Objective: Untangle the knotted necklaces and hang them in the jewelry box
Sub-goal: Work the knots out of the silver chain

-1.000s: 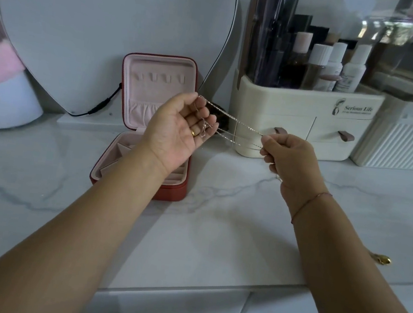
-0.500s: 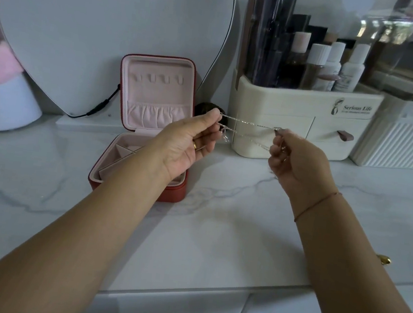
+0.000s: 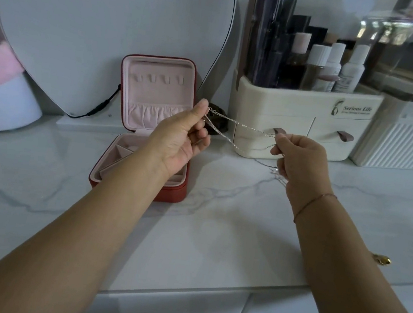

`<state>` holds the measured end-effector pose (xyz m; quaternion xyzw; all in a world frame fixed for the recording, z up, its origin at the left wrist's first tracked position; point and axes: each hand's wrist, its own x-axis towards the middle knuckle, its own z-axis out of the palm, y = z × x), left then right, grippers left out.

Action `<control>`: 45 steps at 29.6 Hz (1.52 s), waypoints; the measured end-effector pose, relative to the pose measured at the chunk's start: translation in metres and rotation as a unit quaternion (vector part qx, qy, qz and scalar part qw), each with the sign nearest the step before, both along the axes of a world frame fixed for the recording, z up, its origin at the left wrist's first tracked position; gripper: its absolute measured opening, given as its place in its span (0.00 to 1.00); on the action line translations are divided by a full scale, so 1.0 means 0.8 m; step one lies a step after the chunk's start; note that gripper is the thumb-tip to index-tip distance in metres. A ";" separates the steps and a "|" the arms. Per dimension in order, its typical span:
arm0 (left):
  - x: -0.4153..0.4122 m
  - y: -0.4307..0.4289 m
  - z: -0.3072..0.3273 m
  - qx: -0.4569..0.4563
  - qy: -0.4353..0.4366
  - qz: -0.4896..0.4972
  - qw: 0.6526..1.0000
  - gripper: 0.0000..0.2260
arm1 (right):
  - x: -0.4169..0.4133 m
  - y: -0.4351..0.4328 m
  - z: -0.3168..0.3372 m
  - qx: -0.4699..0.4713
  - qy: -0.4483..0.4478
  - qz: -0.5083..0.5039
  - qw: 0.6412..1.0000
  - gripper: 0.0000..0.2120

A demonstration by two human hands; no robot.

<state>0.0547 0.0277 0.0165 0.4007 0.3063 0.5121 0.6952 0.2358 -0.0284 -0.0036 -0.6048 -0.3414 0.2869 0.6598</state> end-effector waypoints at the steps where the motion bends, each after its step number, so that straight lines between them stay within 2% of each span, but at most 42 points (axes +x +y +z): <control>1: 0.000 0.000 -0.001 0.021 0.030 0.013 0.999 0.06 | 0.000 0.000 0.001 0.013 -0.020 -0.008 1.000 0.04; 4: 0.000 -0.004 -0.003 0.106 0.163 0.056 0.979 0.05 | -0.002 -0.003 0.006 0.069 -0.057 -0.010 0.996 0.01; 7: 0.004 -0.010 -0.006 0.196 0.304 0.089 0.928 0.10 | -0.007 -0.004 0.008 0.093 -0.061 0.020 0.994 0.01; 11: 0.011 -0.014 -0.013 0.232 0.363 0.070 0.900 0.11 | -0.010 -0.002 0.009 0.086 -0.039 0.115 0.989 0.07; 14: 0.015 -0.017 -0.014 0.221 0.297 -0.001 0.929 0.05 | -0.018 -0.002 0.010 0.082 -0.069 0.174 0.979 0.08; 17: 0.019 -0.019 -0.016 0.186 0.230 -0.088 0.951 0.10 | -0.023 -0.002 0.010 0.084 -0.072 0.214 0.971 0.11; 19: 0.020 -0.021 -0.017 0.176 0.222 -0.106 0.953 0.09 | -0.026 -0.004 0.012 0.085 -0.060 0.219 0.970 0.07; 21: 0.021 -0.022 -0.018 0.170 0.225 -0.102 0.954 0.07 | -0.026 -0.004 0.013 0.090 -0.046 0.217 0.971 0.00; 25: 0.020 -0.022 -0.016 0.164 0.228 -0.088 0.956 0.05 | -0.023 -0.005 0.012 0.090 -0.057 0.216 0.971 0.05; 32: 0.018 -0.021 -0.016 0.166 0.241 -0.074 0.953 0.04 | -0.021 -0.004 0.011 0.101 -0.030 0.241 0.965 0.02; 36: 0.018 -0.019 -0.015 0.172 0.252 -0.058 0.951 0.04 | -0.020 -0.002 0.009 0.099 -0.076 0.243 0.962 0.07; 41: 0.016 -0.018 -0.017 0.213 0.271 -0.011 0.939 0.02 | -0.024 0.000 0.007 0.085 -0.153 0.223 0.959 0.08; 45: 0.018 -0.018 -0.017 0.213 0.275 -0.005 0.938 0.02 | -0.024 0.000 0.006 0.079 -0.136 0.222 0.962 0.06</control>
